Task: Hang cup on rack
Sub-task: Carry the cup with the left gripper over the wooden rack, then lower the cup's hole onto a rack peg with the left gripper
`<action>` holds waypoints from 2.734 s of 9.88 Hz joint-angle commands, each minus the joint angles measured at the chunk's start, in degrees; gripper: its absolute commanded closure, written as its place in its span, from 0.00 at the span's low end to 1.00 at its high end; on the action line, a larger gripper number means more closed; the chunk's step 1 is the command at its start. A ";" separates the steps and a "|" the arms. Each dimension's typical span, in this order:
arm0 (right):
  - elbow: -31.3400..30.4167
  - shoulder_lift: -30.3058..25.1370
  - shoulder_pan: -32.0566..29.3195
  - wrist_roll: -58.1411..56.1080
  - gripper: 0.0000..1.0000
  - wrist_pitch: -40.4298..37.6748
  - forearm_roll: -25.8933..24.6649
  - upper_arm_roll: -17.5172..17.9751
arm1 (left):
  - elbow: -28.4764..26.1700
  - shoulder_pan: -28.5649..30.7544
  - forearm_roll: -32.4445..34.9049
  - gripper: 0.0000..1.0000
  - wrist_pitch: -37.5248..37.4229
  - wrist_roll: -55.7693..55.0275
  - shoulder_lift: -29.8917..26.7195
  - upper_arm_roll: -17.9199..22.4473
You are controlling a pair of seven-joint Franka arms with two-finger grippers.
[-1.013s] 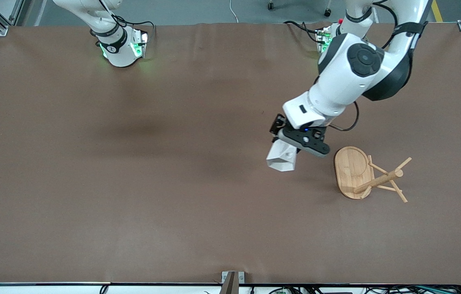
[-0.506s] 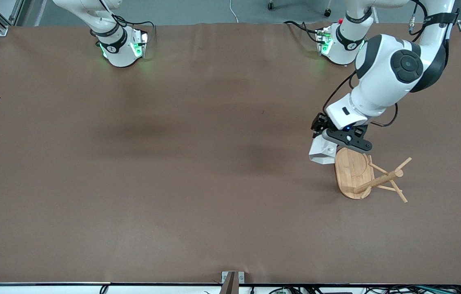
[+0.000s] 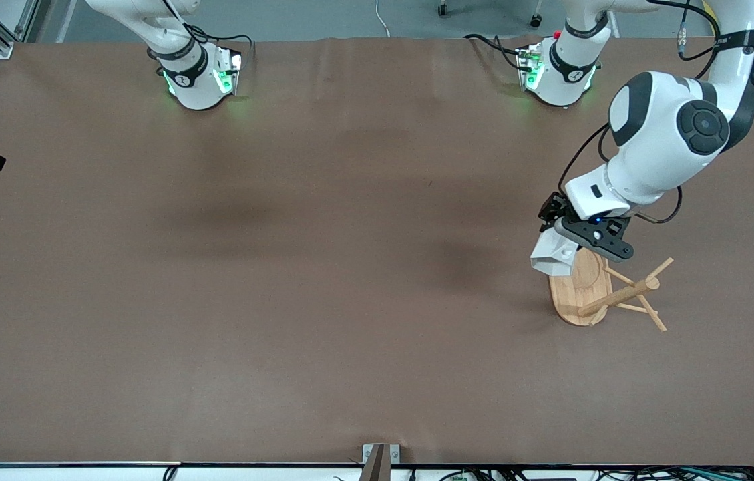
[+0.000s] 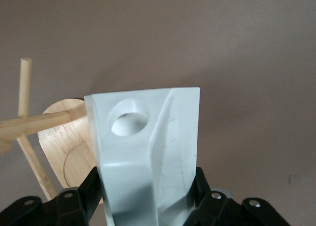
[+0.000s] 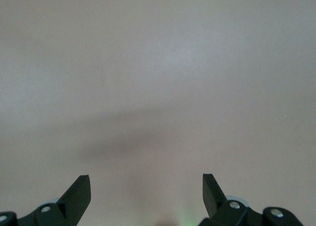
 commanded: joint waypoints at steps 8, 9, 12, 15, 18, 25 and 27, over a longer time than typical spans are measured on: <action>0.25 -0.31 0.16 -0.33 0.00 -0.41 -0.17 -0.08 | 4.65 -0.03 -0.06 0.98 0.51 3.84 6.53 4.29; 0.25 -0.31 0.16 -0.33 0.00 -0.41 -0.26 -0.08 | 6.48 -0.11 -0.15 0.98 0.51 4.28 7.41 4.29; 0.25 -0.31 0.16 -0.33 0.00 -0.32 -0.26 -0.08 | 6.77 -0.12 -0.15 0.97 0.51 4.28 7.94 5.25; 0.25 -0.31 0.16 -0.33 0.00 -0.32 -0.17 -0.08 | 6.77 -0.03 -0.15 0.97 0.60 4.46 8.21 5.78; 0.25 -0.31 0.16 -0.33 0.00 -0.32 -0.17 -0.08 | 6.77 0.06 -0.24 0.85 1.13 4.37 8.47 5.87; 0.25 -0.31 0.07 -0.33 0.00 -0.23 -0.17 -0.08 | 8.08 0.06 -1.47 0.00 1.04 3.67 8.56 7.10; 0.25 -0.31 -0.01 -0.33 0.00 -0.14 -0.17 -0.08 | 8.08 0.06 -1.47 0.00 0.78 3.76 8.38 7.10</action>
